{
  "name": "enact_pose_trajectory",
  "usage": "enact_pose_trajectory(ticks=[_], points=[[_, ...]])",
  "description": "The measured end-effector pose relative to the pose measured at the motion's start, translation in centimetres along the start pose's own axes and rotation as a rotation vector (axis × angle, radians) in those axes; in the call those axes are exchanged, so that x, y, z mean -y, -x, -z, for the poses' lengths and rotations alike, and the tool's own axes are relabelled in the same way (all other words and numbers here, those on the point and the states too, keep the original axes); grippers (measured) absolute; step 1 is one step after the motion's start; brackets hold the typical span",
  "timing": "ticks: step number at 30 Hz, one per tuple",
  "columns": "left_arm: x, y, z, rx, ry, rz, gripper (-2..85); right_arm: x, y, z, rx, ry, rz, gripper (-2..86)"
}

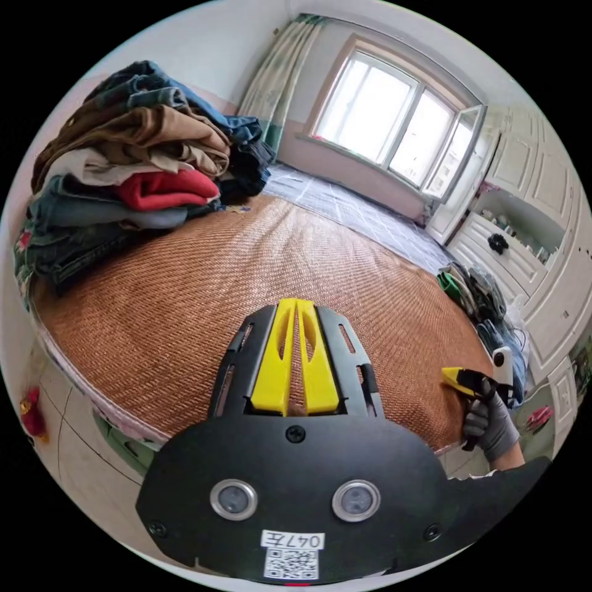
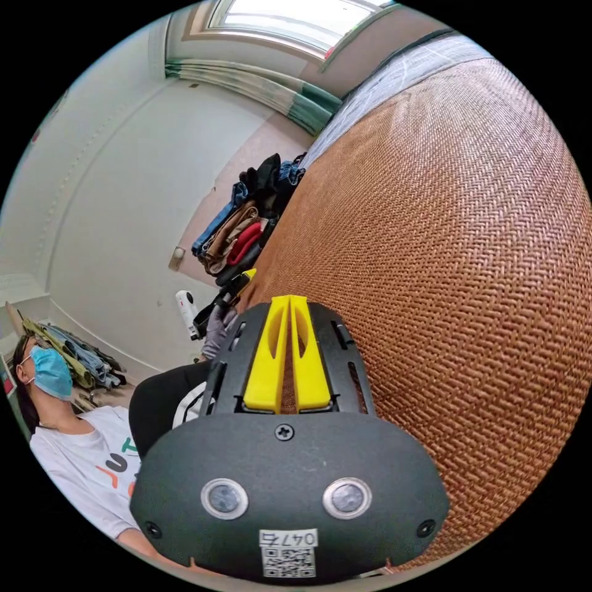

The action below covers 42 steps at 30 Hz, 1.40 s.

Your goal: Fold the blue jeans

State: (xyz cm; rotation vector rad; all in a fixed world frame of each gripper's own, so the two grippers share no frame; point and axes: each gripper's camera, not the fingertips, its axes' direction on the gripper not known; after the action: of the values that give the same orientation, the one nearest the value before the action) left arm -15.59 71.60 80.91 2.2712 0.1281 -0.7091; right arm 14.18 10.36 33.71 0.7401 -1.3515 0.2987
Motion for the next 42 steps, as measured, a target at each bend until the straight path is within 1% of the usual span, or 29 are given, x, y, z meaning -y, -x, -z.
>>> enact_pose_trajectory(ticks=[3, 6, 8, 9, 11, 14, 16, 18, 19, 20, 21, 22, 23, 24, 26, 27, 28, 29, 30, 32, 34, 37, 38, 39, 40, 42], points=[[0.6, 2.3, -2.3, 0.074, 0.056, 0.029, -1.0, -0.1, -0.6, -1.2, 0.038, -0.002, -0.028, -0.6], [1.9, 4.8, -4.0, 0.031, 0.098, 0.013, -1.0, -0.2, -0.5, -2.5, 0.041, 0.000, -0.036, -0.6], [2.8, 7.2, -7.0, -0.039, 0.192, -0.006, -1.0, -0.3, -0.3, -3.6, 0.044, 0.000, -0.037, -0.6], [3.0, 8.0, -7.6, -0.066, 0.205, -0.002, -1.0, -0.4, -0.2, -3.9, 0.047, 0.000, -0.039, -0.6], [3.9, 11.2, -9.9, -0.211, 0.270, 0.026, -1.0, -0.5, 0.0, -5.0, 0.055, 0.002, -0.047, -0.6], [5.6, 13.8, -11.4, -0.354, 0.320, 0.010, -1.0, -0.7, 0.6, -6.4, 0.058, 0.005, -0.051, -0.6], [6.7, 15.0, -12.3, -0.402, 0.335, -0.020, -1.0, -0.8, 1.1, -7.2, 0.060, 0.008, -0.055, -0.6], [7.3, 16.7, -14.6, -0.394, 0.353, -0.019, -1.0, -1.0, 1.7, -8.0, 0.051, 0.011, -0.060, -0.6], [6.8, 17.9, -17.1, -0.363, 0.389, -0.014, -1.0, -1.1, 2.6, -8.6, 0.019, 0.013, -0.067, -0.6], [5.6, 19.3, -19.1, -0.403, 0.369, -0.016, -0.9, -0.9, 4.1, -9.4, -0.036, 0.020, -0.062, -0.7], [4.9, 20.5, -19.6, -0.450, 0.330, 0.007, -0.9, -0.7, 5.3, -10.0, -0.059, 0.032, -0.033, -0.7], [4.0, 23.2, -20.9, -0.542, 0.314, 0.103, -0.9, 0.3, 8.1, -11.8, -0.083, 0.073, 0.048, -0.4], [3.7, 24.7, -22.0, -0.604, 0.312, 0.139, -0.9, 1.6, 11.5, -14.2, -0.060, 0.111, 0.147, 0.0], [3.7, 24.8, -22.4, -0.605, 0.316, 0.137, -0.9, 2.4, 13.2, -15.6, -0.037, 0.129, 0.199, 0.3], [3.9, 24.0, -23.2, -0.526, 0.319, 0.087, -0.9, 5.9, 21.3, -21.8, 0.029, 0.210, 0.399, 2.9], [3.9, 24.0, -23.4, -0.518, 0.318, 0.081, -0.9, 6.7, 23.6, -23.5, 0.036, 0.227, 0.454, 3.9], [3.9, 24.2, -24.0, -0.516, 0.319, 0.080, -0.8, 8.2, 28.2, -26.8, 0.048, 0.260, 0.566, 6.1], [3.8, 24.7, -24.6, -0.527, 0.320, 0.088, -0.8, 9.5, 32.7, -30.0, 0.052, 0.290, 0.657, 8.0], [3.8, 25.0, -24.9, -0.533, 0.320, 0.093, -0.8, 10.1, 34.8, -31.5, 0.048, 0.301, 0.700, 8.9], [3.8, 25.7, -26.1, -0.548, 0.323, 0.105, -0.8, 11.6, 42.3, -36.9, -0.007, 0.285, 0.847, 10.5], [3.9, 25.9, -26.9, -0.553, 0.324, 0.110, -0.8, 12.1, 46.6, -40.5, -0.070, 0.258, 0.931, 11.5], [4.1, 25.9, -28.0, -0.548, 0.325, 0.107, -0.8, 12.0, 50.6, -46.3, -0.294, 0.233, 1.030, 12.7], [4.2, 25.9, -28.4, -0.550, 0.325, 0.108, -0.8, 12.0, 50.8, -48.4, -0.385, 0.233, 1.022, 12.0], [4.2, 25.9, -28.7, -0.552, 0.326, 0.110, -0.8, 12.0, 50.7, -49.2, -0.411, 0.238, 1.011, 11.7], [4.3, 25.9, -29.1, -0.557, 0.327, 0.114, -0.8, 12.0, 50.1, -50.3, -0.394, 0.268, 0.991, 10.1], [4.5, 25.7, -29.7, -0.565, 0.328, 0.119, -0.8, 12.4, 49.0, -49.5, -0.302, 0.254, 0.927, 7.1]])
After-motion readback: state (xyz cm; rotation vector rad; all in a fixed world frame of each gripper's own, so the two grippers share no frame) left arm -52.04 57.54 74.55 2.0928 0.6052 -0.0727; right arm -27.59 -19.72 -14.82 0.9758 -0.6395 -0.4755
